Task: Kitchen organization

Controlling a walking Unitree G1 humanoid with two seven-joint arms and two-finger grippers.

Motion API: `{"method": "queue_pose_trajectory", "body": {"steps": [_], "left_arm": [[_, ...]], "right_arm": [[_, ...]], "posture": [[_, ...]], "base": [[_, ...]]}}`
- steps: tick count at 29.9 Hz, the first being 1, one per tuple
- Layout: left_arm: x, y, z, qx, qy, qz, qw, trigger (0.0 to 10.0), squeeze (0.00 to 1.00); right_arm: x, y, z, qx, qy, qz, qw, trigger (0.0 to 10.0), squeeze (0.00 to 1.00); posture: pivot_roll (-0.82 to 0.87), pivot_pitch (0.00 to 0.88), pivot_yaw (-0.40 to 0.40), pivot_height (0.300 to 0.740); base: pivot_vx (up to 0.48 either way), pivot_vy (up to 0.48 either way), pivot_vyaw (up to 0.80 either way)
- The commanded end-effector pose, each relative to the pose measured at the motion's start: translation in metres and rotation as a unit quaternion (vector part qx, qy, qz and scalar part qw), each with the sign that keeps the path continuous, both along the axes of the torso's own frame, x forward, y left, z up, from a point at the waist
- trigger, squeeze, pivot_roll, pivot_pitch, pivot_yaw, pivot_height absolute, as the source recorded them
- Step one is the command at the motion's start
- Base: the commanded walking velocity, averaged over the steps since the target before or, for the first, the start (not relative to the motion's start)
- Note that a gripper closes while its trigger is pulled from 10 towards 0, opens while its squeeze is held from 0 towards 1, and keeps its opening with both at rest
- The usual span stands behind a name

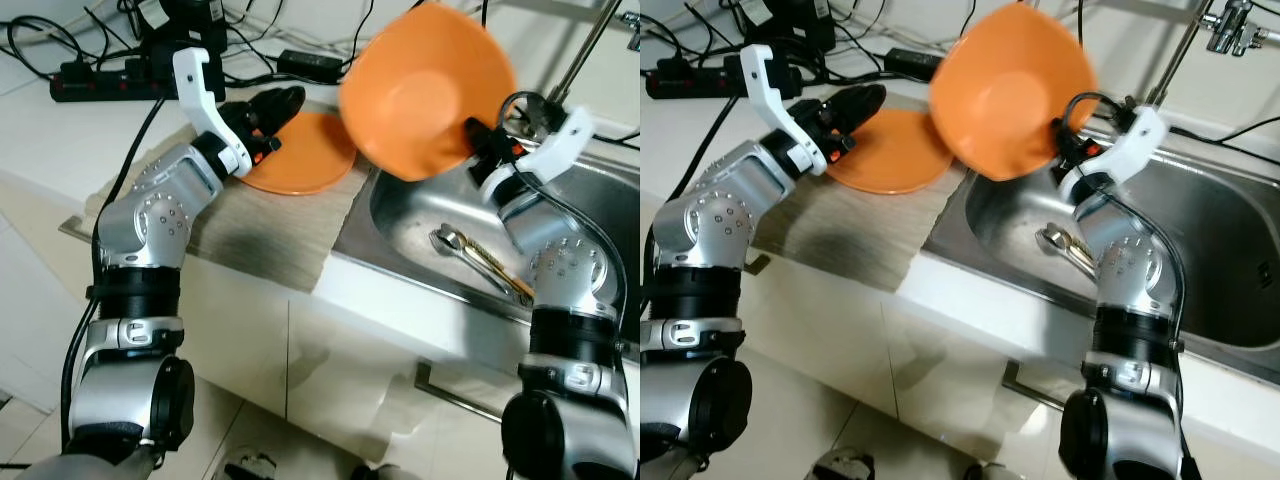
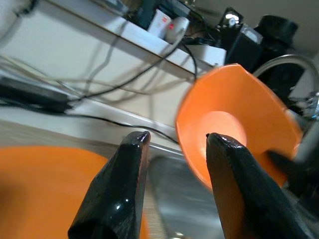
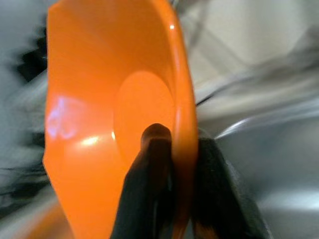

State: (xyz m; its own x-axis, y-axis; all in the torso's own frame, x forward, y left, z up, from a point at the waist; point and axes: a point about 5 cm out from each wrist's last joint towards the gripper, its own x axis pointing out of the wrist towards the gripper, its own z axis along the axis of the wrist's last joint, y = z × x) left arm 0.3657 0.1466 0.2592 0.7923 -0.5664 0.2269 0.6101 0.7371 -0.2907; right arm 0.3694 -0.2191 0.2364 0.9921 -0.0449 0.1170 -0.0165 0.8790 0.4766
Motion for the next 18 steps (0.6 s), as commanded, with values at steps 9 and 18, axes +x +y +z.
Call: {"method": "queue_pose_trajectory", "body": {"steps": [9,18], "left_arm": [[-0.022,-0.006,-0.022,0.301,-0.116,0.004,0.947,10.0,0.00],[-0.043,-0.015,-0.033,0.328,-0.129,-0.053,0.934,10.0,0.00]], "right_arm": [[0.020,-0.034,-0.016,-0.357,0.091,-0.048,0.929,10.0,0.00],[0.016,-0.041,-0.064,-0.404,0.196,0.028,0.893,10.0,0.00]], "posture": [[0.03,0.026,-0.035,0.740],[0.04,0.040,-0.041,0.740]], "base": [[0.000,0.000,0.00],[0.000,0.000,0.00]]}}
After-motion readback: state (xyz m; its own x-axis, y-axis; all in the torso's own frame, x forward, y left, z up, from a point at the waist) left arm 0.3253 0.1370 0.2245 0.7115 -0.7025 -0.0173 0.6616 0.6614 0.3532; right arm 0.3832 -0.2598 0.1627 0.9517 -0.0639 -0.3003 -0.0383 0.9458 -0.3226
